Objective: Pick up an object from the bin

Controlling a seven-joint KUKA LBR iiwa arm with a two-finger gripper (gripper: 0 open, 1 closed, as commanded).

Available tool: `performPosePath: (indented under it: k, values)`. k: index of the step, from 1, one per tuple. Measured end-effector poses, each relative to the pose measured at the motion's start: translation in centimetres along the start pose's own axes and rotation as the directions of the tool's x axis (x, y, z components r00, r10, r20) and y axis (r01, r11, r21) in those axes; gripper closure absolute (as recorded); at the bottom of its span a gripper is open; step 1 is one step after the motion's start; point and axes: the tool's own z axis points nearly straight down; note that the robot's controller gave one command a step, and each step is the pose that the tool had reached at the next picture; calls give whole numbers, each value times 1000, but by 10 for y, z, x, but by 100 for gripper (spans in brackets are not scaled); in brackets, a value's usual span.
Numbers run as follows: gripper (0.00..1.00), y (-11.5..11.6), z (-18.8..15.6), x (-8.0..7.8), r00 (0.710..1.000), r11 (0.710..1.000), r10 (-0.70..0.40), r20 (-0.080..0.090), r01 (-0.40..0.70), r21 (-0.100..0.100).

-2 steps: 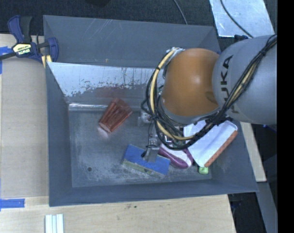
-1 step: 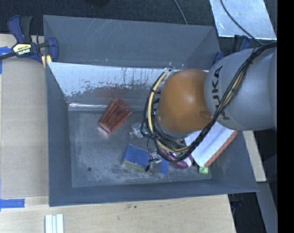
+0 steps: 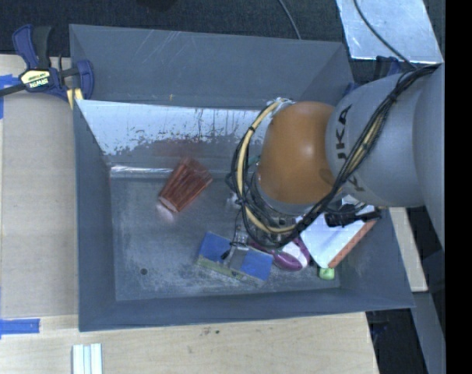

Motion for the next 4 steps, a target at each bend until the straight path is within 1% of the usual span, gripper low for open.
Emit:
performPosePath:
  k: [1, 2, 3, 4]
  values:
    - [0, 1, 14, 3, 986, 986, -168, -5, 168, 0]
    - [0, 3, 15, 0, 959, 959, -283, -1, 283, 0]
    - [0, 18, -11, 22, 985, 985, -173, -1, 173, -1]
    - [0, -3, 42, 7, 965, 965, -262, -6, 262, 2]
